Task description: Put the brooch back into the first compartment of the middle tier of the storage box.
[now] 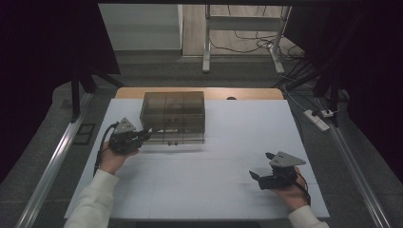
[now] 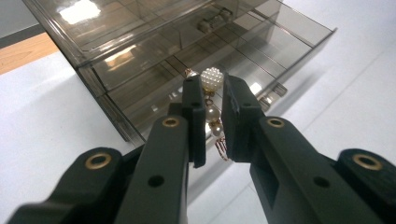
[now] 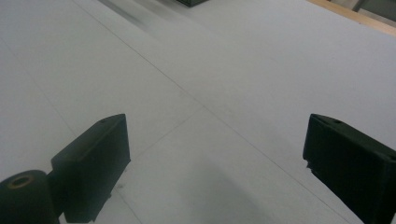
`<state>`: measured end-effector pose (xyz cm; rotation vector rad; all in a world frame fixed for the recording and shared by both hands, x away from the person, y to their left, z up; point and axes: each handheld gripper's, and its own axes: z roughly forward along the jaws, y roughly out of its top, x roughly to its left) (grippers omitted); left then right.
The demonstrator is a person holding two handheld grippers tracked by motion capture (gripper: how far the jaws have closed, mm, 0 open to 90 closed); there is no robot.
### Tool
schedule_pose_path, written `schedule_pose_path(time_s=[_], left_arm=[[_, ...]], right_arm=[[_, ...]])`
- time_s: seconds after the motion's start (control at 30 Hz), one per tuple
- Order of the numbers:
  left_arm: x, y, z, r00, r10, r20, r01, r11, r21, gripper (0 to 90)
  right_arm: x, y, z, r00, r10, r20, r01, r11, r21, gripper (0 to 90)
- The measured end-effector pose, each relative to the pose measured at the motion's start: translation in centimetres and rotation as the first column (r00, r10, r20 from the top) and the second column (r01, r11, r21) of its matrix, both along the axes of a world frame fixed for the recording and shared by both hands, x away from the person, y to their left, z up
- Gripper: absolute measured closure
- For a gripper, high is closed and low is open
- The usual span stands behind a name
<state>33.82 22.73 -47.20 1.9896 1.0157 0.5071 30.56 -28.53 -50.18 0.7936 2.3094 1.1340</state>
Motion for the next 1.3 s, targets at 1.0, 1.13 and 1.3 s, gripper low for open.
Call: schedule_pose_path(time_s=[1.0, 1.13, 1.3], left_arm=[[3.3, -0.7, -1.7, 0.9971, 0.075, -0.009, -0.075, 0.9972, 0.002, 79.3], [3.3, -0.7, -1.7, 0.9972, 0.074, -0.011, -0.074, 0.9972, 0.005, 79.1], [3.2, -0.7, -1.8, 0.9975, 0.069, -0.014, -0.069, 0.9976, 0.009, 79.1]], right_arm=[[0.0, 0.1, 0.0, 1.0000, -0.001, 0.002, 0.001, 1.000, -0.005, 7.1], [0.0, 0.1, -0.1, 1.0000, 0.000, 0.000, 0.000, 1.000, -0.007, 7.1], [0.0, 0.1, 0.0, 1.0000, -0.001, 0.003, 0.001, 1.000, -0.006, 7.1]])
